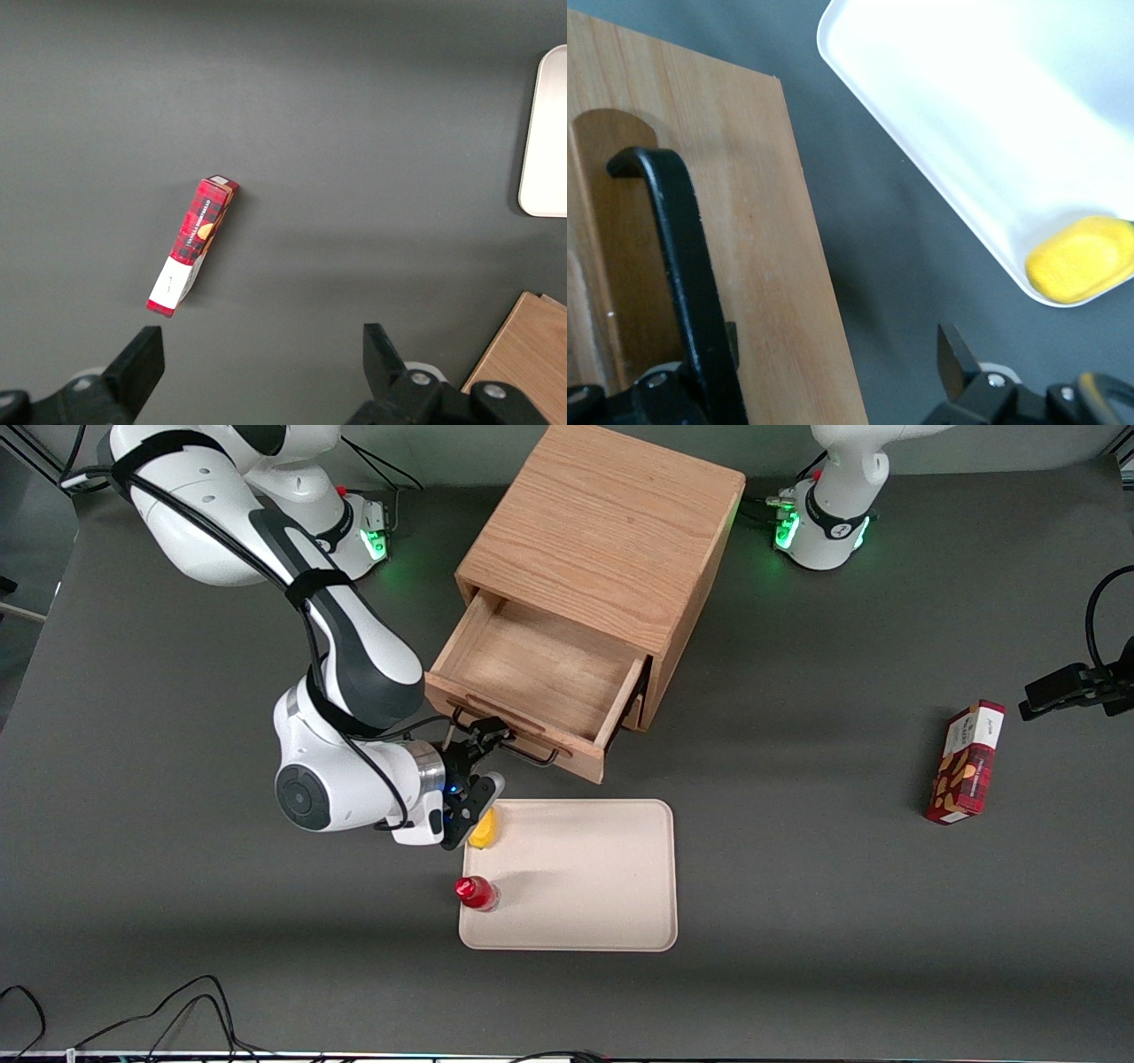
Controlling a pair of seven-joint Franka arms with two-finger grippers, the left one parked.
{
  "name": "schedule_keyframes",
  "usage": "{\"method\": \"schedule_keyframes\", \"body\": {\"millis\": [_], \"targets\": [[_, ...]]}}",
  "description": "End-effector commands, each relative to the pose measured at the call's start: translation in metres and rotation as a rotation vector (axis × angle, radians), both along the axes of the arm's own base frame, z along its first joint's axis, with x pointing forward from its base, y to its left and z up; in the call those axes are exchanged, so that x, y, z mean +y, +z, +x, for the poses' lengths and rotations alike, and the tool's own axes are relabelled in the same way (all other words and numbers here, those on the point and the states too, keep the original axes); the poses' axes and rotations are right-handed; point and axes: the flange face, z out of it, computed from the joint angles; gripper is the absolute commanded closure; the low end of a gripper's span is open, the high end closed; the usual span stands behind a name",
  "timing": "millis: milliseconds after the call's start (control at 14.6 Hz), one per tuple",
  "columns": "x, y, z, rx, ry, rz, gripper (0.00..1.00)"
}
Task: Open upper drawer
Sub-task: 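Pull the handle with the right gripper, sliding the drawer outward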
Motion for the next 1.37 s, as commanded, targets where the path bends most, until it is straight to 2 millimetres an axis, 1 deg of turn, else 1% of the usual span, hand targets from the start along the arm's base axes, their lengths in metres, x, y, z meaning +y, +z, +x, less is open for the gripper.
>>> {"method": "schedule_keyframes", "body": {"millis": [0, 206, 412, 550, 893, 962, 1031, 1237, 1305], "targets": [[-0.002, 0.021, 0.005, -0.015, 0.016, -0.001, 0.00], [-0.004, 0.026, 0.001, -0.009, 0.040, -0.028, 0.00], [-0.009, 0.028, 0.003, -0.037, 0.058, -0.065, 0.00], [-0.010, 0.025, 0.006, -0.045, 0.061, -0.077, 0.00], [-0.013, 0.030, 0.023, -0.076, 0.044, -0.057, 0.00], [-0.014, 0.030, 0.028, -0.081, 0.036, -0.053, 0.00], [-0.021, 0.027, 0.036, -0.089, 0.020, -0.057, 0.00], [-0.022, 0.020, 0.044, -0.097, 0.010, -0.053, 0.00], [-0.023, 0.020, 0.047, -0.102, 0.006, -0.051, 0.00]]}}
